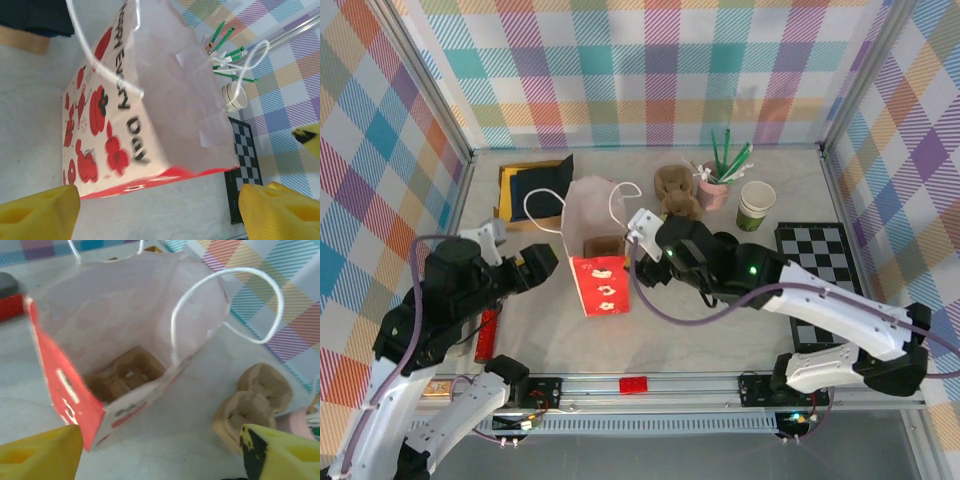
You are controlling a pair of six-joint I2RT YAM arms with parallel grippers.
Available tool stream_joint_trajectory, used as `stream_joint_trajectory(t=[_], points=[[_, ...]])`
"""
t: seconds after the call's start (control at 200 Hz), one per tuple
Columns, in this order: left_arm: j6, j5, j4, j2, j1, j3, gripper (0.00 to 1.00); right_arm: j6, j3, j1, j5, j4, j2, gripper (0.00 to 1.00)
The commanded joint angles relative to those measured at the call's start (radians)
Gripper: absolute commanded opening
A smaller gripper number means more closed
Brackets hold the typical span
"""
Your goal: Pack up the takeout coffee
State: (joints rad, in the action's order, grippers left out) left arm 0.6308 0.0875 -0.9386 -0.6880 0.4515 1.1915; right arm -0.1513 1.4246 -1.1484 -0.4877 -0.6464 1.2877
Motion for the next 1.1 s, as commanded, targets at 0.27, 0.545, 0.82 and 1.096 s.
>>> stream_joint_trajectory(t=[0.27,0.545,0.82,1.096], points=[[-0.111,-0.154,-0.126,-0.135,0.009,0.169,0.84,-0.058,0.206,0.09,0.082,-0.142,0.072,0.97],[-0.081,-0.095,-0.103,-0.204,0.01,0.092,0.86,0.434,0.185,0.102,0.071,-0.29,0.09,1.0],[-0.091,-0.173,-0.061,-0.319,0.01,0.093,0.72,0.581,0.051,0.121,0.057,-0.293,-0.035,0.97],[-0.076,-0.197,-0.056,-0.391,0.011,0.086,0.33,0.637,0.004,0.181,-0.032,-0.434,-0.17,0.97]])
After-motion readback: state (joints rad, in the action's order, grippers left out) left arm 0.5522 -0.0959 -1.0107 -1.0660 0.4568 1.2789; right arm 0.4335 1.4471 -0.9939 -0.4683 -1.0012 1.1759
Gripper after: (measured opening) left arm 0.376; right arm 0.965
